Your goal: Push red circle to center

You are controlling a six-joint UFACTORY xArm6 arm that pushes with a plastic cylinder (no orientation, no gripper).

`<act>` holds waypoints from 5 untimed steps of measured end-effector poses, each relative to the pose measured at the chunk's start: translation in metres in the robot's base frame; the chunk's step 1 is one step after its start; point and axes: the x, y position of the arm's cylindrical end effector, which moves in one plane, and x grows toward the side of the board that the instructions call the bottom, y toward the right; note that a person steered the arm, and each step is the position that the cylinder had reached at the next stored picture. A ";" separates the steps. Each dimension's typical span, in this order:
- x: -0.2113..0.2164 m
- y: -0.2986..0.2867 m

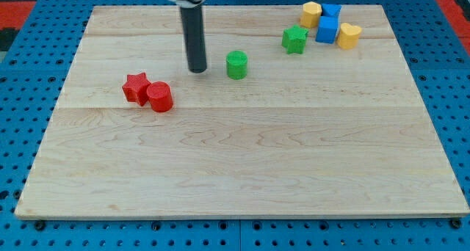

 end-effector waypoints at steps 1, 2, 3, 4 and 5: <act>-0.014 0.078; -0.062 0.157; -0.011 0.128; 0.065 0.076; 0.074 0.038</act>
